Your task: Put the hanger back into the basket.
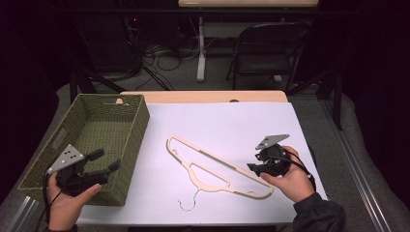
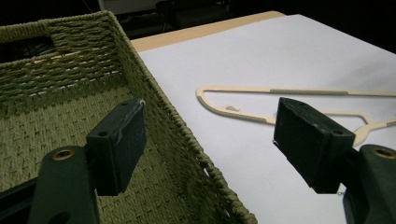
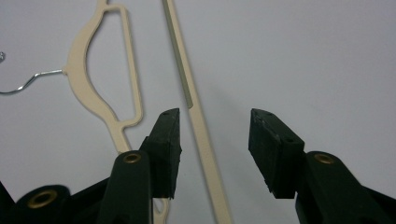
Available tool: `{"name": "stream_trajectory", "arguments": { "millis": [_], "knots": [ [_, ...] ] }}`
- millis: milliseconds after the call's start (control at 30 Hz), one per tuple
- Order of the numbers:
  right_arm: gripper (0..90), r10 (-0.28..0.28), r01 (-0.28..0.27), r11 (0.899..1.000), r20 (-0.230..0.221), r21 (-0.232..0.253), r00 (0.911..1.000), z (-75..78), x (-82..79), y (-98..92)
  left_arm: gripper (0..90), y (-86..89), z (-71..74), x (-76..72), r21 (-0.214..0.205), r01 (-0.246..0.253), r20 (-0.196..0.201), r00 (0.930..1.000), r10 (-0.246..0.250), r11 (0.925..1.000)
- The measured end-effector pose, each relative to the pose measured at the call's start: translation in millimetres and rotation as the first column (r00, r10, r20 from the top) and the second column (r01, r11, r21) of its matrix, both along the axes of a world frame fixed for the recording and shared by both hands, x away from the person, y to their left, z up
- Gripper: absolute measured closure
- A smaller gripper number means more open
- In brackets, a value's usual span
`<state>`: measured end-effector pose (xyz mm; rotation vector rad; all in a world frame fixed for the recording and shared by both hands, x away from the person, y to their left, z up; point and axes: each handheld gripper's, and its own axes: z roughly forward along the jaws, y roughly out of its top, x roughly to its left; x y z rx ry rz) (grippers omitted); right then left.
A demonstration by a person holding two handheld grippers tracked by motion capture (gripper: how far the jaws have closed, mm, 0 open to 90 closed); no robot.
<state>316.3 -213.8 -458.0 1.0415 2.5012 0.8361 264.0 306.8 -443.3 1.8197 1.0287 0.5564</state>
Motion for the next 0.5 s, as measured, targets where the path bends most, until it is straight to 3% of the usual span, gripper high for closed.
{"name": "stream_trajectory", "arguments": {
  "millis": [33,67,100,133,167,367,467,500],
  "knots": [
    [53.8,0.004,-0.005,1.0,-0.041,-0.025,0.9992,-1.1,5.8,4.7,26.2,0.2,0.0,0.0,0.003,-0.001,-0.001,1.0,0.001,1.0],
    [53.8,0.004,-0.005,1.0,-0.041,-0.025,0.9992,-1.1,5.8,4.7,26.2,0.4,-0.1,0.1,0.002,0.0,-0.002,1.0,0.0,1.0],
    [53.8,0.01,-0.015,0.998,-0.095,-0.057,0.9954,-0.9,10.9,8.8,26.2,0.7,0.0,0.0,0.0,-0.001,-0.001,1.0,0.001,1.0],
    [53.8,0.01,-0.015,0.998,-0.095,-0.057,0.9954,-0.9,10.9,8.8,26.2,0.9,0.1,-0.1,0.002,-0.003,0.0,1.0,0.003,1.0],
    [53.8,0.012,-0.022,0.997,-0.13,-0.077,0.9915,-2.0,15.3,13.3,26.2,1.8,0.3,-0.1,0.003,-0.005,0.001,1.0,0.005,1.0],
    [54.2,0.019,-0.046,0.99,-0.193,-0.136,0.981,-3.4,25.6,24.8,26.2,2.9,-0.1,0.2,0.0,-0.011,-0.001,0.9999,0.011,0.9999],
    [54.7,0.028,-0.061,0.987,-0.213,-0.15,0.9767,-3.0,29.2,27.6,26.2,2.9,-0.1,0.4,0.005,-0.011,0.0,0.9999,0.011,0.9999],
    [54.7,0.013,-0.042,0.99,-0.212,-0.134,0.9771,-4.5,29.2,30.0,26.2,2.8,-0.3,0.5,0.006,-0.011,-0.002,0.9999,0.011,0.9999]
  ]
}}
